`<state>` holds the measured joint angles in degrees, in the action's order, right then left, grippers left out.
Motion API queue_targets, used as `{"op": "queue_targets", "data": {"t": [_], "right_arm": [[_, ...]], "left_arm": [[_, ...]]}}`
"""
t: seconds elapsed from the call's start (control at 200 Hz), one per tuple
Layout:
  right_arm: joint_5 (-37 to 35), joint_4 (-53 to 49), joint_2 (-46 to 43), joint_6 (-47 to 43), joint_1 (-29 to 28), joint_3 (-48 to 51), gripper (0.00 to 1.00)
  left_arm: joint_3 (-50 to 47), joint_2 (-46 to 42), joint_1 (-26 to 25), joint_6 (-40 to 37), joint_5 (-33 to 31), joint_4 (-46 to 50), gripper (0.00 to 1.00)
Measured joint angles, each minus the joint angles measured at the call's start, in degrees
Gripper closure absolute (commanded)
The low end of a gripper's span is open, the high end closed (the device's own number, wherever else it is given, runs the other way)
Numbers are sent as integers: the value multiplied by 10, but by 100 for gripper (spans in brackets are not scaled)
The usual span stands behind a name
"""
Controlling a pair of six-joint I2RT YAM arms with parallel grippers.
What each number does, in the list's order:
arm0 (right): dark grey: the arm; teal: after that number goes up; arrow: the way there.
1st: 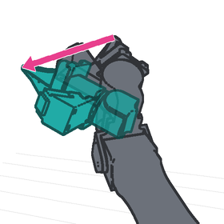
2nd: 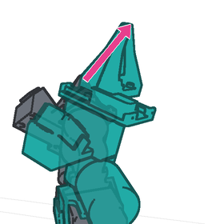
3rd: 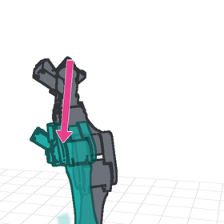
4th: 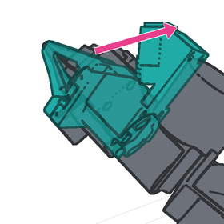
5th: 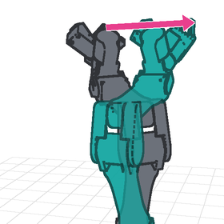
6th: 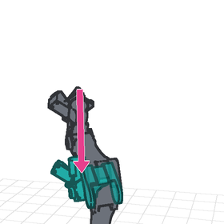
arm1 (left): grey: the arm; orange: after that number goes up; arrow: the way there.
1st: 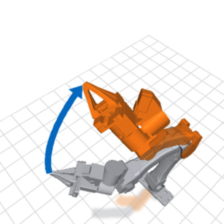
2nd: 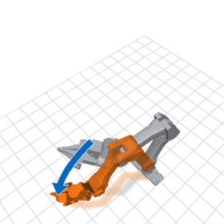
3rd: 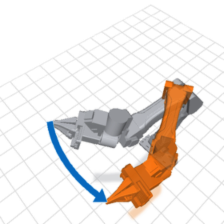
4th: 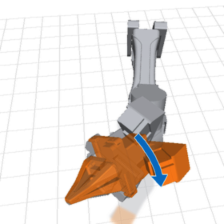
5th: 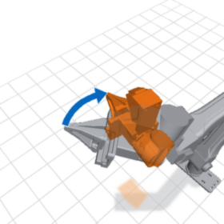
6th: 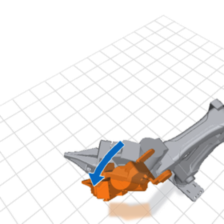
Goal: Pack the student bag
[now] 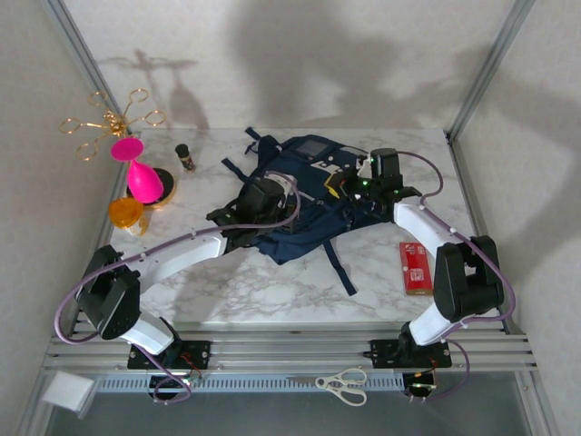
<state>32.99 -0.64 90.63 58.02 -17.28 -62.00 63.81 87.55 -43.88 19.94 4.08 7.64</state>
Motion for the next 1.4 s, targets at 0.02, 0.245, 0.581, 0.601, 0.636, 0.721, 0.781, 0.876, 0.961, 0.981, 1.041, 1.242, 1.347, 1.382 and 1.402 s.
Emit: {"op": "queue_targets", "data": {"t": [0.02,0.245,0.581,0.601,0.636,0.721,0.781,0.876,0.961,0.981,1.041,1.242,1.347,1.382,1.402], "right_arm": [[-3,2,-1,4,-2,1,100],[-34,44,-21,76,-31,37,100],[-71,108,-55,175,-71,90,100],[-71,111,-55,179,-73,92,100],[-74,118,-56,186,-75,96,100],[-82,130,-56,202,-80,103,100],[-91,141,-57,212,-84,108,100],[-105,153,-58,226,-92,115,100],[-112,162,-58,239,-98,118,100],[-115,164,-58,241,-99,118,100],[-123,168,-58,249,-103,119,100],[-158,183,-58,270,-119,125,100],[-169,185,-58,276,-125,126,100],[-170,185,-58,277,-126,126,100],[-170,185,-58,278,-126,126,100]], "left_arm": [[0,0,-4,5,6,-2,85],[-15,-1,-60,161,12,-45,74],[15,14,-71,331,-71,12,57],[19,16,-71,332,-76,17,57],[29,23,-71,334,-86,30,56],[55,39,-73,337,-103,57,56],[68,48,-75,339,-113,68,55],[84,60,-78,339,-128,86,55],[106,76,-79,339,-146,107,56],[110,80,-79,339,-150,111,57],[116,88,-79,338,-162,119,60],[139,106,-75,325,-201,157,65],[139,105,-73,322,-213,163,68],[137,104,-72,322,-213,164,69],[136,103,-71,322,-213,164,69]]}}
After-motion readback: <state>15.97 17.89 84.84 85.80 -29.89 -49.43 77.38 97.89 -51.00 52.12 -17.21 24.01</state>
